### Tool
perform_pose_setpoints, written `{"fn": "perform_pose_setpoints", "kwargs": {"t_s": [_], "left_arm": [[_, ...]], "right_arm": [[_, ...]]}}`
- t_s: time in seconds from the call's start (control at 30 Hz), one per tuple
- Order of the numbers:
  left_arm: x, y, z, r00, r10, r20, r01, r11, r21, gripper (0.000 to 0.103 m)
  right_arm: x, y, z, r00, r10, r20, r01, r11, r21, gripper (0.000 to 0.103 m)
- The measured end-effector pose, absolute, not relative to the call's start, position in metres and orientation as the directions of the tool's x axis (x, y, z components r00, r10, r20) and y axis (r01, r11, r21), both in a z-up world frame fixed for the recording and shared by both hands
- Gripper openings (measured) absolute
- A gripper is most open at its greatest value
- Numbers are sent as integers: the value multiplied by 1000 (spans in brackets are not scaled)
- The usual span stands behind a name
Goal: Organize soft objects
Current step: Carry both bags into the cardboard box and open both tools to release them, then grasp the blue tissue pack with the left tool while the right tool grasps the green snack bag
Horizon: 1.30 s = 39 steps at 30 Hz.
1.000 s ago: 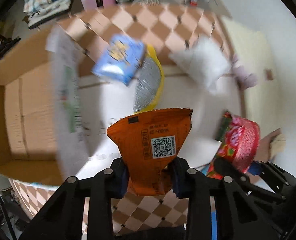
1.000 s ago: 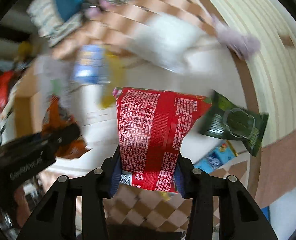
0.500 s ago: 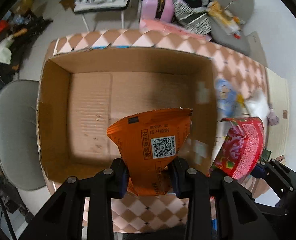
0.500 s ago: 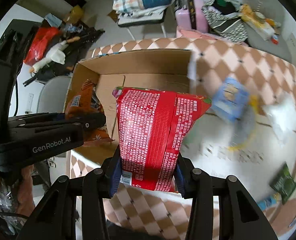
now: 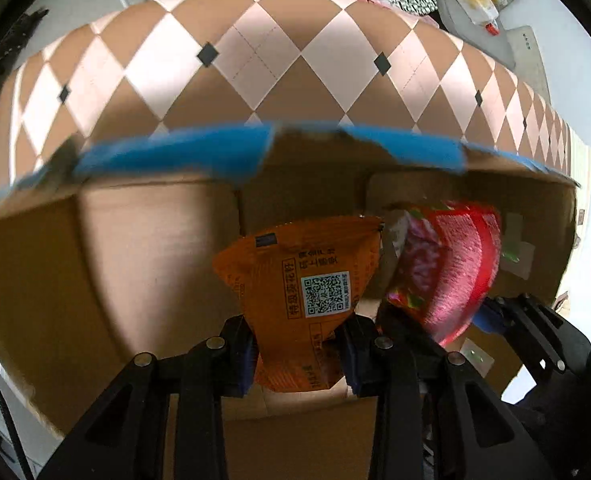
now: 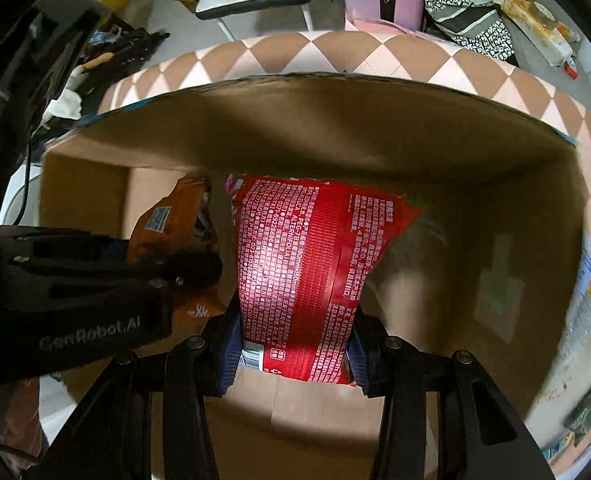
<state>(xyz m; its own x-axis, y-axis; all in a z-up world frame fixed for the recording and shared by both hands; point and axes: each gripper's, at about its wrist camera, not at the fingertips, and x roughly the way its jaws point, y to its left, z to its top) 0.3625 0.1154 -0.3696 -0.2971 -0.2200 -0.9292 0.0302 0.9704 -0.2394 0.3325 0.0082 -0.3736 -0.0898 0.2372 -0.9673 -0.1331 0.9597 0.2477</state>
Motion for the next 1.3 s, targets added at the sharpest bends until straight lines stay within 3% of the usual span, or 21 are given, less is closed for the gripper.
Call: {"fn": "perform_pose_setpoints", "kwargs": {"t_s": [0.13,0.2,0.23,0.27,0.33,0.47,1.03,1.3], "left_arm": [[362,114,-379,-321,-209,-924,40,972,-233,32],[360,118,-380,-326,-228,-917,11,969,-245,39],[357,119,-378,-321,-232,-918,2,969,-245,53],[354,121,-374,-306,-224,-925,-3,972,-234,68],[344,124,-363,-262,-191,-946,-3,980,-198,77],[324,130,-337,-176,-135,-975,-17,991,-135,96],[213,160,-235,200,-20,-980,-25,999,-25,101],[188,154,-205,293,-10,-956,-44,999,-24,103]], "right_arm": [[343,13,-388,-110,219,-969,-129,964,233,48],[346,15,-391,-121,187,-975,-137,970,203,49],[347,15,-391,-118,173,-978,-143,972,189,56],[347,15,-390,-116,164,-980,-144,973,181,74],[344,14,-385,-114,169,-979,-129,975,183,96],[330,11,-368,-99,151,-984,-93,983,161,103],[219,3,-249,189,63,-980,-31,998,58,103],[170,-8,-207,289,136,-948,-30,991,133,103]]}}
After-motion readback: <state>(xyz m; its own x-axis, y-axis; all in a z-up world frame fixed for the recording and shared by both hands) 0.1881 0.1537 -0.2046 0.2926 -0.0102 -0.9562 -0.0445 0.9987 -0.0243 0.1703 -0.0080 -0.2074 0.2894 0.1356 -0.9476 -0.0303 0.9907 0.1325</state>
